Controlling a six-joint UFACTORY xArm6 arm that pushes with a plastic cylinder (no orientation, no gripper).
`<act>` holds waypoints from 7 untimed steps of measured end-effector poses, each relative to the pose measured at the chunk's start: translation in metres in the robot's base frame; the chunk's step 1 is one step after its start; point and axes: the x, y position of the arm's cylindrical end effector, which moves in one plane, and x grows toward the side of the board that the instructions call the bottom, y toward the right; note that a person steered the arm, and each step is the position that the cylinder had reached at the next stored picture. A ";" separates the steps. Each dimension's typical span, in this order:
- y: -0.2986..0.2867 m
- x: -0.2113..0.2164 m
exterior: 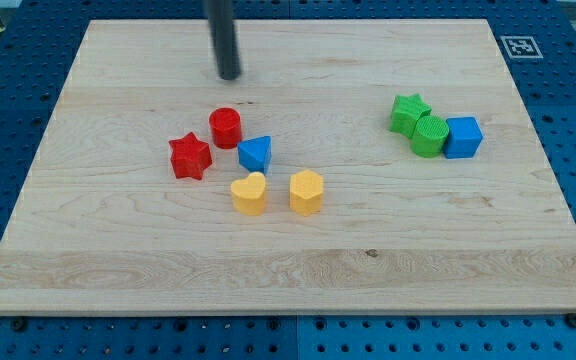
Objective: Separate the green star and blue cube from the green circle
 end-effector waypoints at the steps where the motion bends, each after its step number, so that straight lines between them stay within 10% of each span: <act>1: 0.053 0.019; 7: 0.250 0.090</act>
